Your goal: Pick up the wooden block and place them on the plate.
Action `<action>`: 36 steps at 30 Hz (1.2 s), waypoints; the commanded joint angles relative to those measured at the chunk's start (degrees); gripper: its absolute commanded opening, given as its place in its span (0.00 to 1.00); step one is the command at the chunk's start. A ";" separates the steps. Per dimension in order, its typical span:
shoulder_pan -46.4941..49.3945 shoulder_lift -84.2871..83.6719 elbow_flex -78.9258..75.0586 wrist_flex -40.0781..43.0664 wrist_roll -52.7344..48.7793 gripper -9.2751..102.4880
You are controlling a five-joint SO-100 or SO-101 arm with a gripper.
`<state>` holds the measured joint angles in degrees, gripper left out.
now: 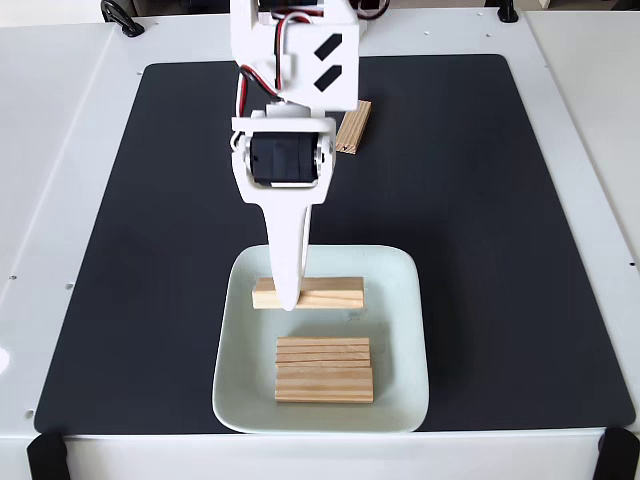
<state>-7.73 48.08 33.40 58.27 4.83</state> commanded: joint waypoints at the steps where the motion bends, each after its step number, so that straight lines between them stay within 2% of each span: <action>1: -0.18 -3.78 -8.96 -0.97 0.79 0.08; 7: -1.23 -8.53 -13.36 -0.97 0.79 0.08; 27: -1.49 -8.88 -12.83 -1.23 0.62 0.08; 29: -1.14 -8.79 -12.83 -0.97 0.62 0.12; 36: -1.14 -8.09 -12.83 -0.62 0.62 0.35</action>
<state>-8.88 38.32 23.03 57.92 5.98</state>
